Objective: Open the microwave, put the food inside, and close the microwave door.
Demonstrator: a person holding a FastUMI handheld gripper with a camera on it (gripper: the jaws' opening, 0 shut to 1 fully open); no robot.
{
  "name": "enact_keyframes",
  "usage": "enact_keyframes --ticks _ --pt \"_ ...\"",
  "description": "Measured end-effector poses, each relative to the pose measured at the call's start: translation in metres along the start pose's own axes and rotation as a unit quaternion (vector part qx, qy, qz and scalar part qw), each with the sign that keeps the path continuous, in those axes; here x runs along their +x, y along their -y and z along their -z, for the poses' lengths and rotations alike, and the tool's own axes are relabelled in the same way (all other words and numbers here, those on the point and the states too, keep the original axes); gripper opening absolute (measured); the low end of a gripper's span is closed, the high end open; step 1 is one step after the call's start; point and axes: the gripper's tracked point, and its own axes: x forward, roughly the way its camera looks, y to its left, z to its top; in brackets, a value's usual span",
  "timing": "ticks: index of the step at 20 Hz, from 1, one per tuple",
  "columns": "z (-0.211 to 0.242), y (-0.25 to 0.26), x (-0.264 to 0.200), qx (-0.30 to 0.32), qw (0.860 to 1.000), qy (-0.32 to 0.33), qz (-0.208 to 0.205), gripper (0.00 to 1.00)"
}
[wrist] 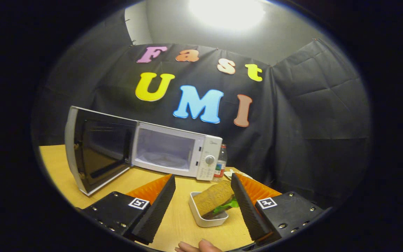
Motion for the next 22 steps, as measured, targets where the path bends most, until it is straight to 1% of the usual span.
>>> enact_keyframes --ticks 2,3,8,10,11,15,16,17,18,19,20,22 --pt "0.013 0.029 0.014 0.016 0.999 -0.013 0.027 0.96" --pt "0.021 0.039 0.021 0.026 0.999 -0.024 0.033 0.96" --pt "0.063 0.053 0.052 0.076 0.994 -0.077 0.026 0.96" --pt "0.081 0.053 0.061 0.1 0.99 -0.102 0.016 0.96" --pt "0.088 0.05 0.066 0.118 0.986 -0.114 0.004 0.96" --pt "0.102 0.042 0.077 0.172 0.974 -0.145 -0.032 0.95" --pt "0.104 0.038 0.08 0.19 0.969 -0.153 -0.044 0.87" --pt "0.105 0.036 0.08 0.204 0.964 -0.16 -0.052 0.84" --pt "0.104 0.035 0.083 0.21 0.963 -0.161 -0.055 0.73" --pt "0.1 0.034 0.081 0.217 0.961 -0.161 -0.057 0.73" --pt "0.095 0.034 0.081 0.219 0.961 -0.159 -0.061 0.59" --pt "0.087 0.035 0.08 0.241 0.957 -0.154 -0.057 0.41"
